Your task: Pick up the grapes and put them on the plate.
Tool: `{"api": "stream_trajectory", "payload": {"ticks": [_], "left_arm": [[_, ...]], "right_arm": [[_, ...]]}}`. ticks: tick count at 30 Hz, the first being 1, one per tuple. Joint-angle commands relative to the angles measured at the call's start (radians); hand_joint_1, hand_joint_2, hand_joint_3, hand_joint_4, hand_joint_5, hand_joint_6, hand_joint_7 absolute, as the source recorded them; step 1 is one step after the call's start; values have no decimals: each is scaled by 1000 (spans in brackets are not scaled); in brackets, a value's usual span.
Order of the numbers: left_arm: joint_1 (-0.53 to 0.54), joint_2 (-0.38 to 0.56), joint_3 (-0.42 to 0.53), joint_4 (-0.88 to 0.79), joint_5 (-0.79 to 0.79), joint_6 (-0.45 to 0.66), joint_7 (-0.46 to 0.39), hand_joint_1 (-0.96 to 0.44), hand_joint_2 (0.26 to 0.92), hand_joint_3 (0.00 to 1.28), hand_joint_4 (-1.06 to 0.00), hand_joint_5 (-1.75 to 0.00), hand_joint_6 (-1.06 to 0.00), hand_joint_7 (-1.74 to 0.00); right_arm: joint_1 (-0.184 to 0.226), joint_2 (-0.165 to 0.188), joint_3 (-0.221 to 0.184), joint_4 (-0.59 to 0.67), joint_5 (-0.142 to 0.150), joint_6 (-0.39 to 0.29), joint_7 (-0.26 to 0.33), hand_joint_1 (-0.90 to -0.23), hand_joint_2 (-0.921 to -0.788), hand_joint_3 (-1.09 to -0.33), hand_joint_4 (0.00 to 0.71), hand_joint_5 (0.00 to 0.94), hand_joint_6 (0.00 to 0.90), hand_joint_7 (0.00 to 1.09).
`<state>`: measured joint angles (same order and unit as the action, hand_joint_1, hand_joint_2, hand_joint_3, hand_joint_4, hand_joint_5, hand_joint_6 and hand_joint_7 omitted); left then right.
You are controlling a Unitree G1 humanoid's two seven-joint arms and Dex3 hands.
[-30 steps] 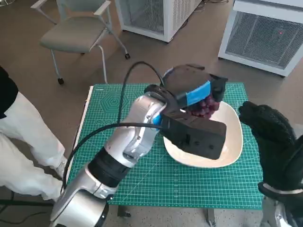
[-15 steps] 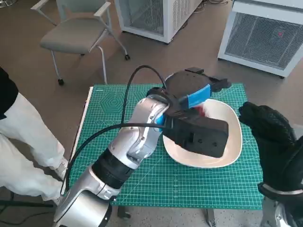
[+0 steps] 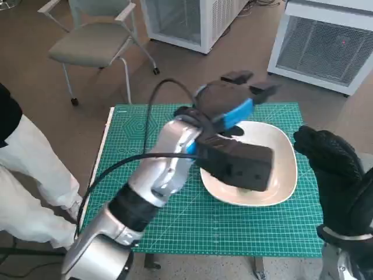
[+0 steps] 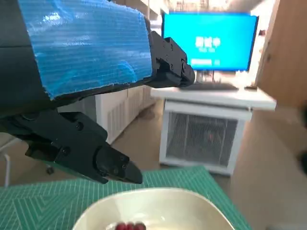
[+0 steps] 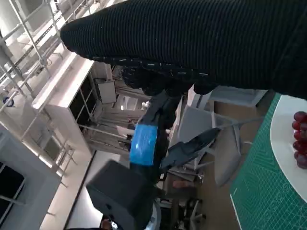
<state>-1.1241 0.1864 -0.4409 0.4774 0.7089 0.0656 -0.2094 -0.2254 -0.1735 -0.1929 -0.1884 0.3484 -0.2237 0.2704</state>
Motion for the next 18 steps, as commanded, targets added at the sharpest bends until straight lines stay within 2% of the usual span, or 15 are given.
{"api": "stream_trajectory", "payload": {"ticks": [1, 10, 18], "left_arm": [[80, 71, 63, -65, -45, -47, 27, -379, 894, 30, -192, -3, -299, -6], [258, 167, 244, -149, -259, -191, 21, -417, 919, 22, -203, -6, -309, -8], [396, 179, 382, -84, -498, -394, -1, -448, 921, 47, -243, -15, -337, -17]], "right_arm": [[13, 0, -2, 12, 3, 13, 1, -494, -921, -556, 427, 502, 188, 908], [7, -2, 1, 14, 2, 17, 2, -496, -921, -554, 429, 498, 190, 905], [-5, -4, 5, 23, 2, 23, 5, -497, -921, -553, 432, 495, 193, 902]]}}
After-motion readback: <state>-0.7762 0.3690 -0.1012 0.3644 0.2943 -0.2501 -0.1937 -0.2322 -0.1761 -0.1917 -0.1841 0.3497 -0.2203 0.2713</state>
